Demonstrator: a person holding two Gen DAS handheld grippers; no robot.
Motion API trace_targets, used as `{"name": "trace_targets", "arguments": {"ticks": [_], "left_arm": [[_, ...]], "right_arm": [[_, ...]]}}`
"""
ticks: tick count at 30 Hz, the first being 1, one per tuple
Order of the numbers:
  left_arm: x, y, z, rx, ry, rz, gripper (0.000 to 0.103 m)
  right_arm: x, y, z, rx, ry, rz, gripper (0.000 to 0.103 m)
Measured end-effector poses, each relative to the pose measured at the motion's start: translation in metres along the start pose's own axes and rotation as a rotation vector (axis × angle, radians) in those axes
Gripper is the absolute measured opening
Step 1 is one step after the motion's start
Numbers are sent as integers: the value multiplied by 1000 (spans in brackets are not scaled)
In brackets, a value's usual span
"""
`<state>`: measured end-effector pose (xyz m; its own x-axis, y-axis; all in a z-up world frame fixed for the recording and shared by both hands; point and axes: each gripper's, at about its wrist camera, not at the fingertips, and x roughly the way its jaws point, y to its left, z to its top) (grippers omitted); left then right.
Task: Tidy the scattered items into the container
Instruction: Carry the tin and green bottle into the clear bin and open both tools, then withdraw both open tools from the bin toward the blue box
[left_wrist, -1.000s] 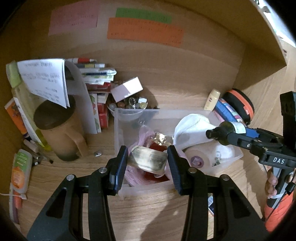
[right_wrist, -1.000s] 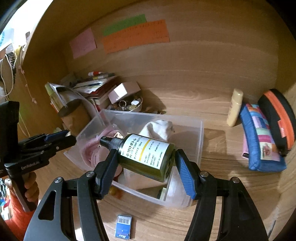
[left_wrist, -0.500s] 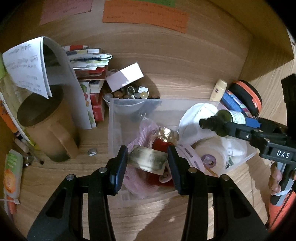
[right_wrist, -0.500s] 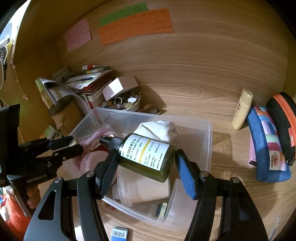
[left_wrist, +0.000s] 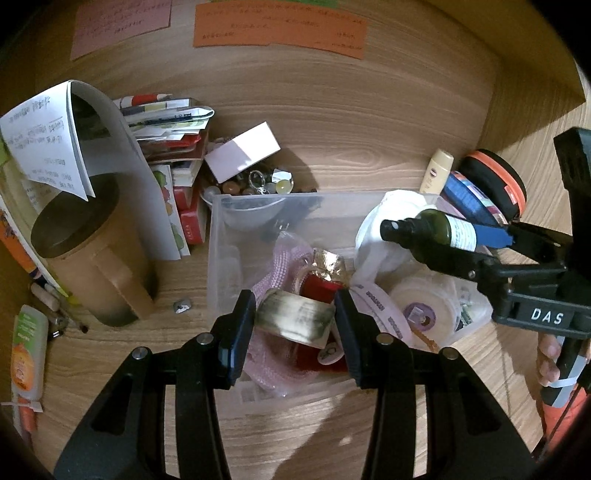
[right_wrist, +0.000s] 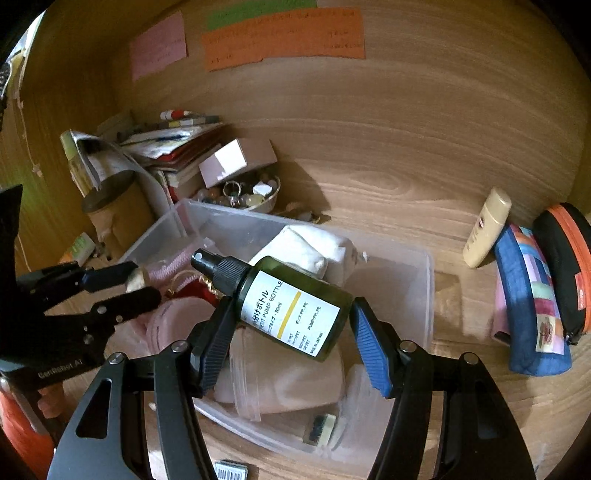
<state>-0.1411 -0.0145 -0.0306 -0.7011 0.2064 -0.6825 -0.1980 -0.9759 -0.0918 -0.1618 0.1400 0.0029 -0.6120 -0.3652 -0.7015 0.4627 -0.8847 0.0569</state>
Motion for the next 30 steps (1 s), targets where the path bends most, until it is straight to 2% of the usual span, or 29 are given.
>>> {"name": "trace_targets", "arguments": {"ticks": [3, 4, 5, 7, 12, 16, 19, 30], "left_arm": [[-2, -1, 0, 2, 1, 3, 47], [-3, -2, 1, 4, 2, 6, 52], [-4, -2, 1, 4, 3, 13, 63], [-7, -3, 1, 2, 1, -13, 70], [-10, -7, -3, 15, 2, 8, 70], [-19, -8, -5, 21, -4, 10, 71], [-27, -10, -5, 26, -20, 13, 77], [-55, -12, -11, 27, -67, 49, 88]], "right_arm": [[-4, 2, -4, -14, -1, -20, 59], [-5, 3, -5, -20, 1, -26, 59], [-6, 5, -6, -26, 2, -27, 60], [-9, 8, -8, -41, 2, -33, 60], [-18, 10, -12, -41, -11, -42, 73], [-27, 10, -15, -36, -24, -41, 75], [-35, 11, -17, -39, -36, -45, 77], [-66, 12, -30, -23, -73, -20, 79]]}}
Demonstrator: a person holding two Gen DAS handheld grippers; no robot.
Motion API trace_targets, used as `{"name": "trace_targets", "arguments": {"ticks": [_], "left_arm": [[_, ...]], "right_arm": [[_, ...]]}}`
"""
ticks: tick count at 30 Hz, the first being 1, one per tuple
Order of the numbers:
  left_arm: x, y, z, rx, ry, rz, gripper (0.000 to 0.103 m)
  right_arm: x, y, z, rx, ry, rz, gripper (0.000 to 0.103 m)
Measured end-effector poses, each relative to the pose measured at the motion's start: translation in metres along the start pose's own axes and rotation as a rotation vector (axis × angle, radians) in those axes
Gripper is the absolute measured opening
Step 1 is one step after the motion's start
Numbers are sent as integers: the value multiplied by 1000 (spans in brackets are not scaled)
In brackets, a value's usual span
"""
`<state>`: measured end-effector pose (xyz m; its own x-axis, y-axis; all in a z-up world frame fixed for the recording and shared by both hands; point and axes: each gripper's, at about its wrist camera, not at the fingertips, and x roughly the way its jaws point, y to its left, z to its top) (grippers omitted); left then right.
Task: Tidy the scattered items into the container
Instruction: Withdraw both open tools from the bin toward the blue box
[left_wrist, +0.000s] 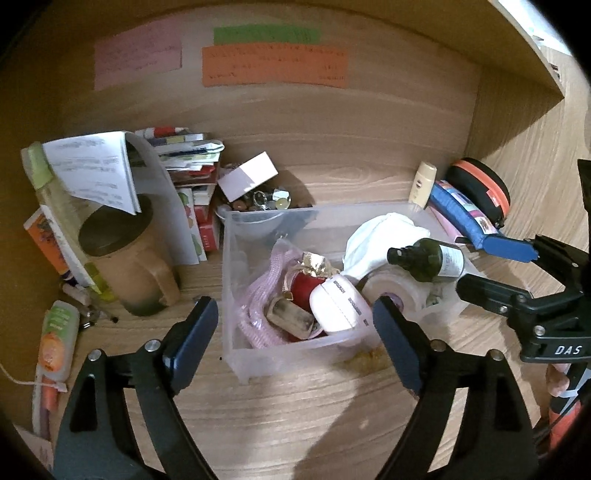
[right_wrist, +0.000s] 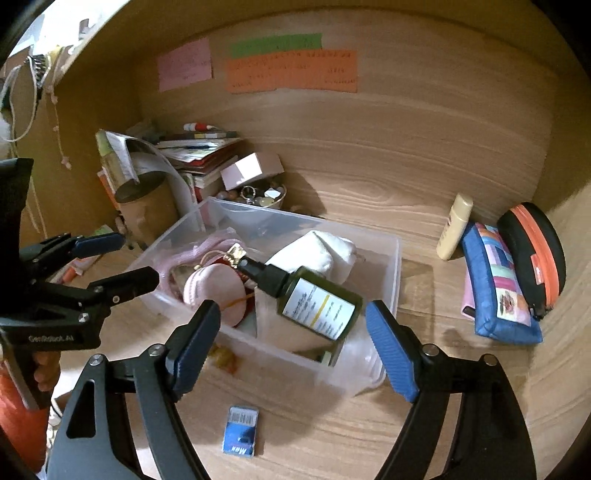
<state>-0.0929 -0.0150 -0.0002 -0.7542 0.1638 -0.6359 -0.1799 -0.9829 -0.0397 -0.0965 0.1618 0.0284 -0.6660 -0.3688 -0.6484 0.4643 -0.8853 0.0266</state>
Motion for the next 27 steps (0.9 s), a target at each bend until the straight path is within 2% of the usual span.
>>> {"name": "trace_targets", "arguments": {"ticks": [7, 12, 15, 27], "left_arm": [[-25, 2, -10, -4, -45, 34, 93], [-32, 1, -20, 2, -45, 45, 93], [-29, 1, -28, 2, -21, 43, 93], [1, 4, -71, -34, 146, -3, 93]], "right_arm": [[-18, 5, -15, 0, -12, 20, 79], [-22, 10, -30, -14, 9, 31, 79], [-18, 13, -42, -19, 43, 23, 82], [19, 21, -92, -16, 212, 44, 82]]}}
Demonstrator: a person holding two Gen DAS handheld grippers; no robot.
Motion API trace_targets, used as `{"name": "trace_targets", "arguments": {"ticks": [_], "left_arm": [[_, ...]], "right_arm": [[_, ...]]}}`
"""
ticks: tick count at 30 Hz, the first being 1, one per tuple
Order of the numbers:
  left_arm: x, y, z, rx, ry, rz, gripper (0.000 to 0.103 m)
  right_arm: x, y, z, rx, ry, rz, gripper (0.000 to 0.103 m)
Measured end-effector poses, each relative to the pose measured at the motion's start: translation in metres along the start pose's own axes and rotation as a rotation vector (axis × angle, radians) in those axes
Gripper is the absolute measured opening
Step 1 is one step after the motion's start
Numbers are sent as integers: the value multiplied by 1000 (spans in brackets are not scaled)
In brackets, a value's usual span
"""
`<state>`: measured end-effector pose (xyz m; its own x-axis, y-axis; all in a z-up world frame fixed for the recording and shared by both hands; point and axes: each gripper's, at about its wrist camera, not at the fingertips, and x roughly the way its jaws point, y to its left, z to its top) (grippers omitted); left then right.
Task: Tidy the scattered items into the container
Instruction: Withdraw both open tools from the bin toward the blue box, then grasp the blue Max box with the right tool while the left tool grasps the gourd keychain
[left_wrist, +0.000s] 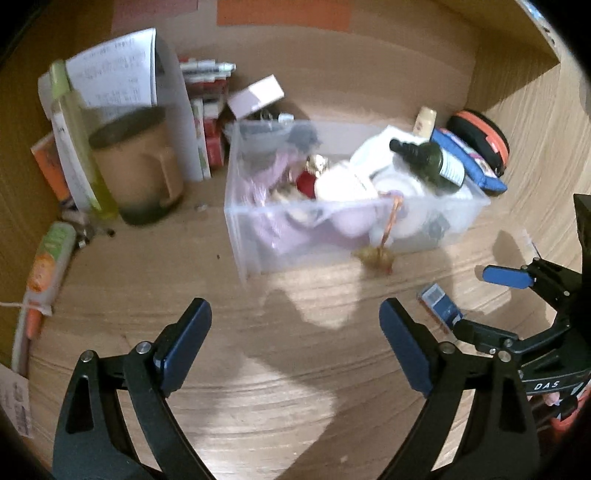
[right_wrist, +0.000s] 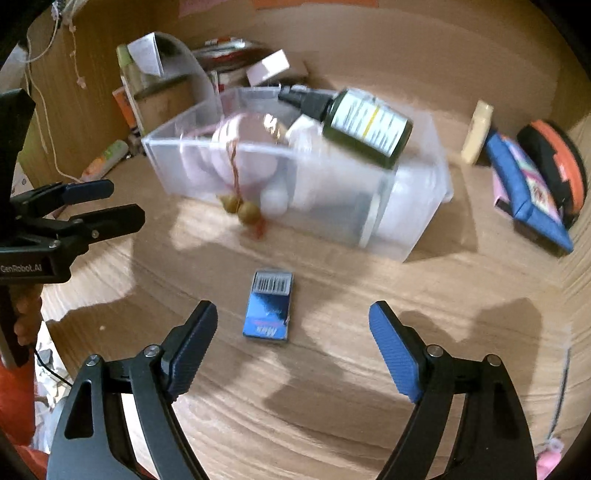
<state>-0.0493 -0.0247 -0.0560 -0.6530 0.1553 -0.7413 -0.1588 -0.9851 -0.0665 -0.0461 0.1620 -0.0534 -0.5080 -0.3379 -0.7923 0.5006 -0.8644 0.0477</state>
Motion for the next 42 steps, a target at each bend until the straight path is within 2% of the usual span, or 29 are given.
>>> {"name": "trace_targets", "arguments": {"ticks": [7, 12, 15, 17, 21, 30, 32, 37, 39, 41, 42], "left_arm": [[12, -9, -3, -3, 24, -2, 93], [17, -17, 4, 3, 25, -17, 93], [23, -23, 10, 9, 29, -21, 93], [27, -27, 14, 7, 36, -37, 93], [38, -38, 21, 6, 56, -58, 93], [54, -61, 27, -21, 82, -72, 92], [57, -67, 30, -8, 87, -60, 84], [65, -73, 32, -20, 111, -61, 81], [65, -71, 33, -52, 121, -71, 71], [68, -67, 33, -90, 135, -91, 54], [68, -65, 34, -112, 143, -100, 50]], "right_arm": [[8, 0, 2, 10, 7, 45, 78], [16, 4, 4, -14, 24, 51, 47], [16, 10, 0, -61, 7, 18, 35], [14, 11, -2, -79, 4, 29, 27], [11, 7, -4, -76, -12, 0, 25], [-6, -38, -11, 53, -55, 29, 25], [-11, -43, -14, 69, -68, 36, 25], [-14, -40, -11, 70, -95, 54, 25], [-15, -40, -10, 65, -98, 60, 25], [-15, -40, -10, 57, -97, 73, 25], [-15, -39, -10, 53, -98, 74, 25]]}}
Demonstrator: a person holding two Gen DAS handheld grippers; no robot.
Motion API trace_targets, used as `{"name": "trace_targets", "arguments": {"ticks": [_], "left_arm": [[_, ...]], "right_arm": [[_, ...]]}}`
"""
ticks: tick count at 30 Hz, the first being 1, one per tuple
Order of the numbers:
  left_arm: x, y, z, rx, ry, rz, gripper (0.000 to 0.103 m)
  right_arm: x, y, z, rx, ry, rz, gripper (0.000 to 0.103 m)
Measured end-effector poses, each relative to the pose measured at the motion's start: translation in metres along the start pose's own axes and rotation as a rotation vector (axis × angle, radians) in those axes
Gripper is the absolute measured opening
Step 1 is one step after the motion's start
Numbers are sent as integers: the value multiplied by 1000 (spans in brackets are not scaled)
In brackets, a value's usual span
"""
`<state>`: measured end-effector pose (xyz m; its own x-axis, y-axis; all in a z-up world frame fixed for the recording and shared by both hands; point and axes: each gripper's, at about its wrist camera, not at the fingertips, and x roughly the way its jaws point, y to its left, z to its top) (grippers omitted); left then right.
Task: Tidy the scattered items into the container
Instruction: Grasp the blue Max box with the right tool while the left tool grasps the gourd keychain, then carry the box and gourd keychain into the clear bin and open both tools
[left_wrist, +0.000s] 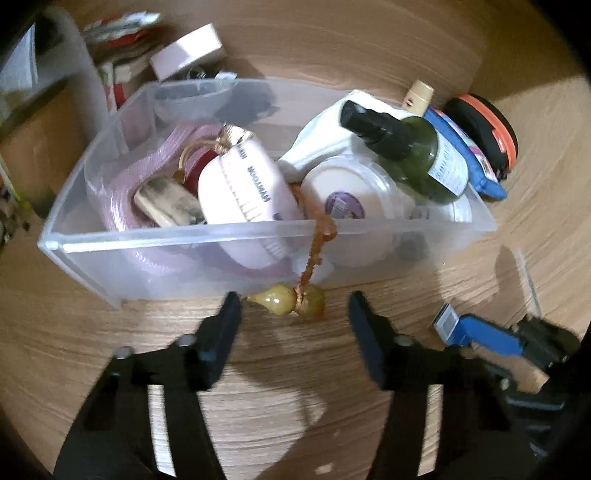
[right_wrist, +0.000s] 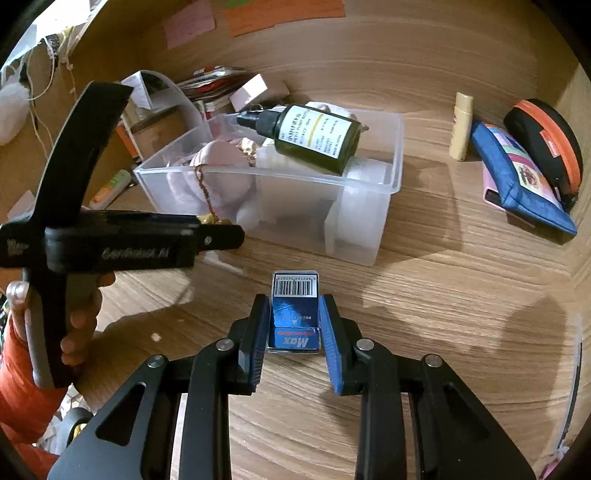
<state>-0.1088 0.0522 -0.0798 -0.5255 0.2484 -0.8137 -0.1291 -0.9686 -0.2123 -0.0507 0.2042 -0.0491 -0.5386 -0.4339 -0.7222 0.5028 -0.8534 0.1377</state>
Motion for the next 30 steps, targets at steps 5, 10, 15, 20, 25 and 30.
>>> {"name": "trace_targets", "arguments": {"ticks": [5, 10, 15, 20, 25, 30], "left_arm": [[2, 6, 2, -59, 15, -33, 30], [3, 4, -2, -110, -15, -47, 30], [-6, -4, -12, -75, -39, -36, 30], [-29, -1, -12, -66, -79, -68, 30], [-53, -4, -8, -32, -140, -64, 30], [-70, -6, 2, -8, -194, -61, 30]], "right_arm": [[-3, 0, -1, -11, -9, 11, 25], [-3, -1, -2, -6, -10, 12, 25], [-5, -2, -2, 6, -17, 8, 25], [-5, -5, 0, 31, -15, 23, 25], [-12, -1, 6, 24, -40, 20, 25], [-24, 4, 21, 17, -89, 28, 25]]}}
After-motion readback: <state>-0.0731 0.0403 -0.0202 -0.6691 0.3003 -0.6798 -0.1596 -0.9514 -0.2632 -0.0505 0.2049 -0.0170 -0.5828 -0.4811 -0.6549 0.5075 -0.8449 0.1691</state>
